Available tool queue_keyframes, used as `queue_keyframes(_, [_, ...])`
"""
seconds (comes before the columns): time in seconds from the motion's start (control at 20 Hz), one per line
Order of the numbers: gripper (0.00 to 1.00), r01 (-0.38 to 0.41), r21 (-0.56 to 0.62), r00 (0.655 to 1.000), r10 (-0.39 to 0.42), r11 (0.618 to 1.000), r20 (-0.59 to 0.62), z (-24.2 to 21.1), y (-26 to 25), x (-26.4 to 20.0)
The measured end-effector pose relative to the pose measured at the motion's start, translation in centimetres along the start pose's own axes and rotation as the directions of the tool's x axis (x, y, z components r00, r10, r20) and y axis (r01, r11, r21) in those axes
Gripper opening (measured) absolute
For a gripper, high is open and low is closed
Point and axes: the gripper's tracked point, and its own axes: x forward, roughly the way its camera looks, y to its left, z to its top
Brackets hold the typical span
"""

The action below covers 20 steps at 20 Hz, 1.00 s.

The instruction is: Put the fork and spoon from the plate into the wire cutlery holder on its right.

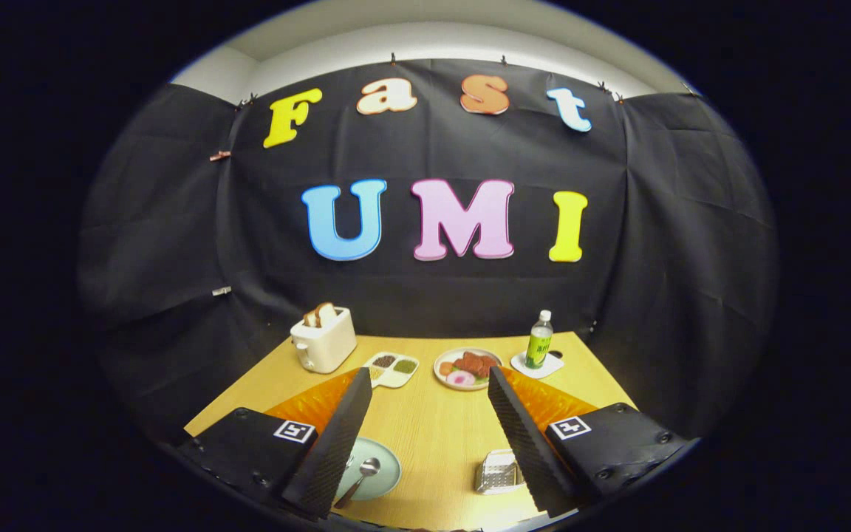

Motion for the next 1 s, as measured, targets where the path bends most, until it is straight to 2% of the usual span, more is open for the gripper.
queue_keyframes(0.2, [0.99, -0.029, -0.008, 0.984, 0.027, 1.000, -0.174, -4.3, 2.7, 1.9])
queue_keyframes(0.4, [0.99, -0.090, -0.076, 0.939, 0.059, 0.993, -0.337, -9.7, 6.1, 3.4])
queue_keyframes(0.5, [0.99, -0.135, -0.084, 0.901, 0.087, 0.987, -0.424, -13.1, 7.9, 4.2])
queue_keyframes(0.65, [0.98, -0.181, -0.054, 0.812, 0.118, 0.982, -0.572, -19.1, 9.8, 4.6])
queue_keyframes(0.8, [0.98, -0.178, -0.087, 0.731, 0.073, 0.980, -0.679, -24.3, 9.2, 4.8])
queue_keyframes(1.0, [0.97, -0.169, -0.077, 0.653, 0.053, 0.983, -0.756, -28.6, 9.7, 5.2])
